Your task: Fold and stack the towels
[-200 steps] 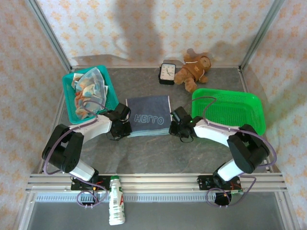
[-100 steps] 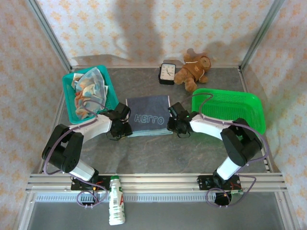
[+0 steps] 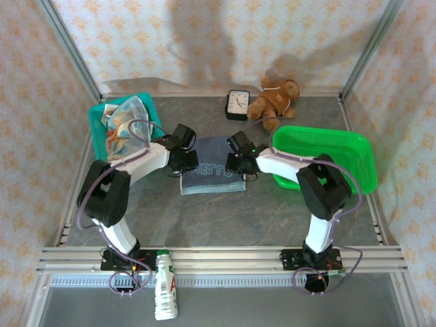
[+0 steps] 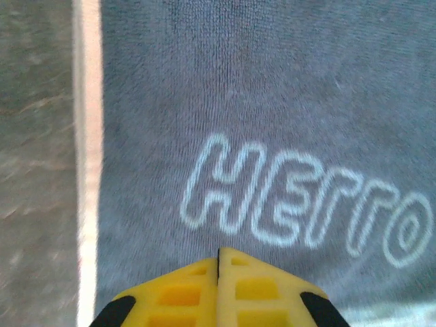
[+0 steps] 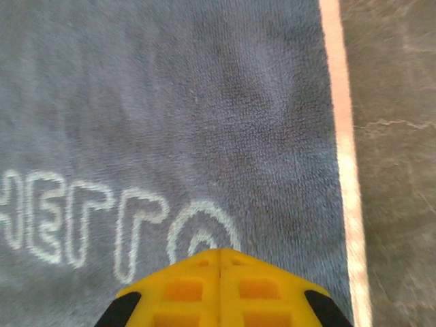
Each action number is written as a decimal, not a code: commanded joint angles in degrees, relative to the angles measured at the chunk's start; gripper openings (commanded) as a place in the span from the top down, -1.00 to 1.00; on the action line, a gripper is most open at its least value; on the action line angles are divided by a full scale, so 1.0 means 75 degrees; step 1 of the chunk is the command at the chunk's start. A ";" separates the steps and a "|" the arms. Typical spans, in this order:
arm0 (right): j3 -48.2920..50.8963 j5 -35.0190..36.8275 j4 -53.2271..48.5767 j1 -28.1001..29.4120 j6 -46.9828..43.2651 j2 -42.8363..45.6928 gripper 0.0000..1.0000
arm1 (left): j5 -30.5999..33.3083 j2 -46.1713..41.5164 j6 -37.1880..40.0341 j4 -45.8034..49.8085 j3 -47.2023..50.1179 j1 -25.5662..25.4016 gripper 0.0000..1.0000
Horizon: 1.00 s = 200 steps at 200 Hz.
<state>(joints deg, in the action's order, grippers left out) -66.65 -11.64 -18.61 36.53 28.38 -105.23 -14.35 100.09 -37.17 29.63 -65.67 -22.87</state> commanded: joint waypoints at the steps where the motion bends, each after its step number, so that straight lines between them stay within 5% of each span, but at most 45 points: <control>1: -0.0153 0.0001 -0.0210 -0.0035 -0.0260 -0.0228 1.00 | 0.0126 0.0461 0.0116 -0.0209 -0.0266 0.0027 0.90; 127: 0.3333 -0.0152 -0.0078 0.0351 0.0238 0.2125 1.00 | -0.0121 -0.0953 -0.1398 -0.0969 0.2494 -0.1304 0.91; 200: 0.1819 0.0556 -0.0767 0.0120 0.0039 0.2264 0.99 | 0.0504 -0.0778 -0.0234 0.0217 0.0661 -0.0680 0.82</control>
<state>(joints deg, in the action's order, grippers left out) -47.20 -12.16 -21.45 39.05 29.43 -87.61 -14.31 93.01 -43.29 27.29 -55.27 -31.18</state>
